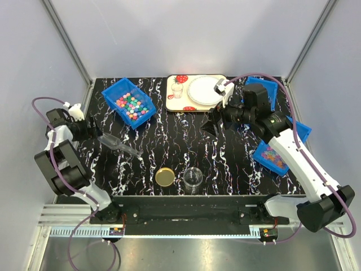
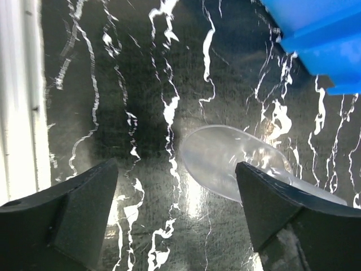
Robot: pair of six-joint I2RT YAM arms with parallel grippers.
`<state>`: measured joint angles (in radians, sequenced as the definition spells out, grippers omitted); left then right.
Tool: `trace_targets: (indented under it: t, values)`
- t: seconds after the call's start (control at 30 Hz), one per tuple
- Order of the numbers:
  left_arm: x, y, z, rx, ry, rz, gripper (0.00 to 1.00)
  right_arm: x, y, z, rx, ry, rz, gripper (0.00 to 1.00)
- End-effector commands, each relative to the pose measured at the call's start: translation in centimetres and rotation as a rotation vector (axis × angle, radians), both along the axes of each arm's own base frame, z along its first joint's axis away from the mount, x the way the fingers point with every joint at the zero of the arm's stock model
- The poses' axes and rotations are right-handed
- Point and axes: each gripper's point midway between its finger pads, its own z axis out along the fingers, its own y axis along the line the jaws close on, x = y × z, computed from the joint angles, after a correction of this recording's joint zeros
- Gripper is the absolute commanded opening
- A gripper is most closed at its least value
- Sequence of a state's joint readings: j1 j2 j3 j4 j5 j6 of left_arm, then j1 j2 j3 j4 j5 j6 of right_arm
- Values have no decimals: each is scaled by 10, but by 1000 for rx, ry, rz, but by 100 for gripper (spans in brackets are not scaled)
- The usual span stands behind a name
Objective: Pack the candies
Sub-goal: Pick up the spatula from the center of the board.
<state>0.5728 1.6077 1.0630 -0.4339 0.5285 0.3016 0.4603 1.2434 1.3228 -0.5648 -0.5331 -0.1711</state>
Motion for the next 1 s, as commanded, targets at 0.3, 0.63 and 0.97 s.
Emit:
trace_targets:
  t: [0.3,0.63,0.97]
  values:
    - [16,-28,-12,-3,18,-176,75,4,0,9,7,-58,-14,99]
    - [19,-30,-19,-24,28,-183,68,5,0,8,6,-55,-16,100]
    - [24,-29,-24,-50,39,-176,42,5,0,7,7,-55,-15,100]
